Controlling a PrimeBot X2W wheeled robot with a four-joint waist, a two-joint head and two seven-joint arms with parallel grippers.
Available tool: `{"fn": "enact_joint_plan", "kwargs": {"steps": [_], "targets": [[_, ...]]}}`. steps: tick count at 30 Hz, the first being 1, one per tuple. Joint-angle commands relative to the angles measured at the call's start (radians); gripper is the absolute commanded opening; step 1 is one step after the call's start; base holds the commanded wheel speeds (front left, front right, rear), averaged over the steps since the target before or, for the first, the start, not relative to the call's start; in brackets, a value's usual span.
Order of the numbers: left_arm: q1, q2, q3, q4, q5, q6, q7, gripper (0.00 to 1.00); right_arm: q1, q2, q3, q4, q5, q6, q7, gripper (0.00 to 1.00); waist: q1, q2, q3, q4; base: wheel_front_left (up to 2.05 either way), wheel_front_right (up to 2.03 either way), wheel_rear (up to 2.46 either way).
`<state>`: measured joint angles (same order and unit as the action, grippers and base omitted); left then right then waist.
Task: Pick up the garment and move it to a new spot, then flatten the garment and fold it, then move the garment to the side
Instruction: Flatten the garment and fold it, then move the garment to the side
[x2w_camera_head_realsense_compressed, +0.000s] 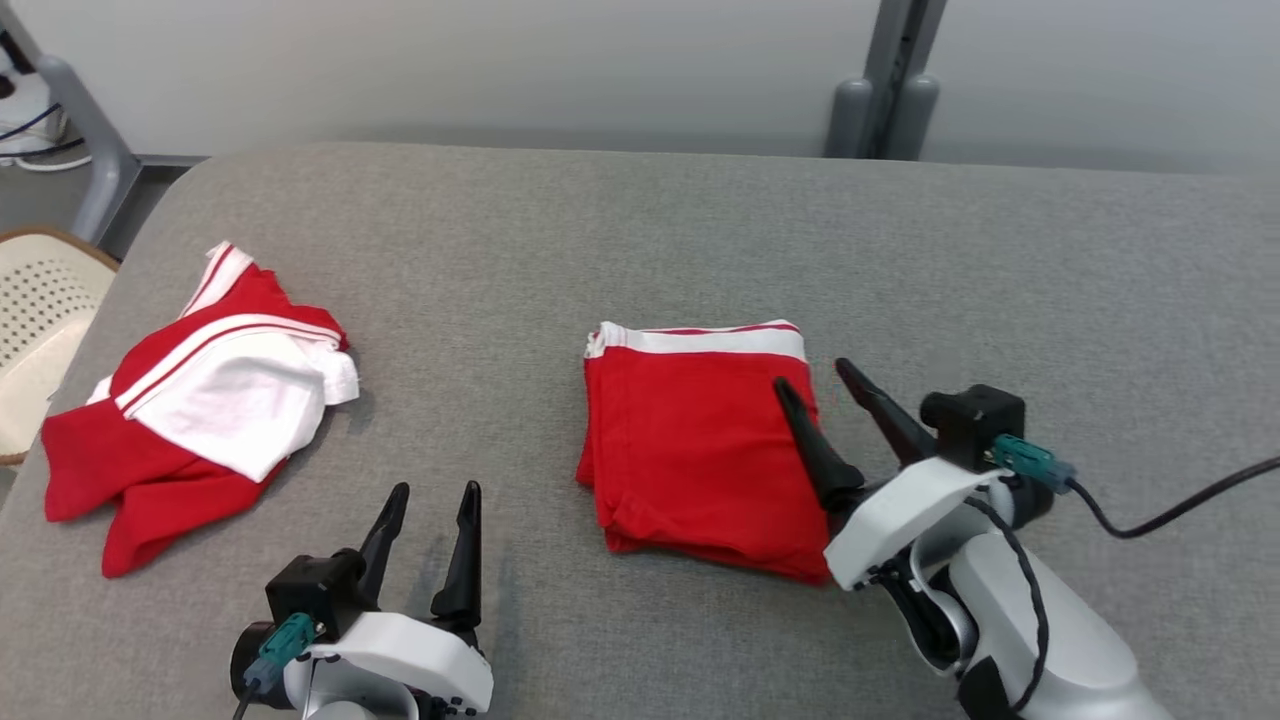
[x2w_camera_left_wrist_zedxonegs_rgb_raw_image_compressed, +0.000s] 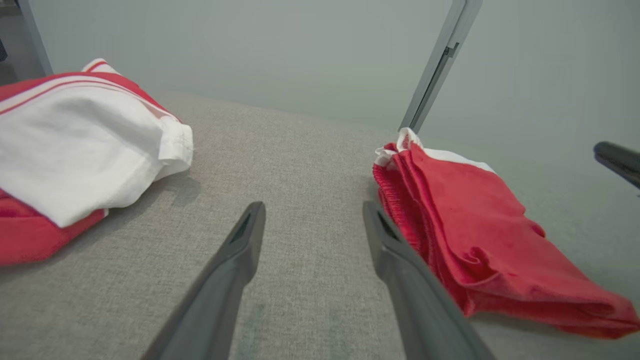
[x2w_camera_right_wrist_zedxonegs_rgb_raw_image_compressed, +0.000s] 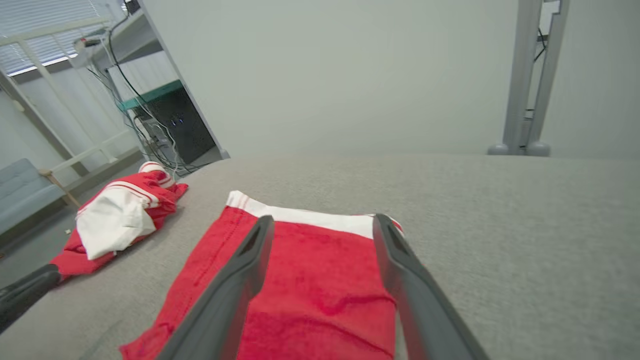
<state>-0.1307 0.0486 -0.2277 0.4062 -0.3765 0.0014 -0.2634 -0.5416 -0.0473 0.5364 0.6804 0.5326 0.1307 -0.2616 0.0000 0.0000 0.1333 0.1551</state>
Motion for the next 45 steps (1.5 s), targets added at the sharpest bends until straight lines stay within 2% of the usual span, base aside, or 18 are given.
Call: {"fn": "enact_joint_plan", "kwargs": {"steps": [1, 8, 15, 31, 45], "targets": [[0.001, 0.004, 0.015, -0.006, 0.010, 0.007, -0.002, 1.00, 0.029, -0.007, -0.056, -0.001, -0.045, 0.000, -0.004, 1.00, 0.0000, 0.0000, -0.006, -0.042, 0.00, 0.00, 0.00], [0.016, 0.004, 0.070, -0.015, 0.041, 0.012, -0.002, 1.00, 0.165, -0.005, -0.322, -0.041, -0.258, 0.000, -0.004, 1.00, 0.0000, 0.0000, -0.017, -0.107, 0.00, 0.00, 0.00], [0.030, 0.005, 0.121, -0.020, 0.058, 0.007, -0.002, 1.00, 0.266, -0.005, -0.430, -0.097, -0.323, 0.000, -0.004, 1.00, 0.0000, 0.0000, -0.029, -0.135, 0.00, 0.00, 0.00], [0.149, 0.003, 0.219, -0.030, 0.150, 0.013, -0.002, 1.00, 0.394, -0.006, -0.475, -0.243, -0.331, 0.000, -0.004, 1.00, 0.0000, 0.0000, -0.129, -0.172, 0.00, 0.00, 0.00], [0.203, 0.004, 0.241, -0.035, 0.182, 0.031, -0.002, 1.00, 0.449, -0.006, -0.451, -0.267, -0.335, 0.000, -0.004, 1.00, 0.0000, 0.0000, -0.165, -0.179, 0.00, 0.00, 0.00]]}}
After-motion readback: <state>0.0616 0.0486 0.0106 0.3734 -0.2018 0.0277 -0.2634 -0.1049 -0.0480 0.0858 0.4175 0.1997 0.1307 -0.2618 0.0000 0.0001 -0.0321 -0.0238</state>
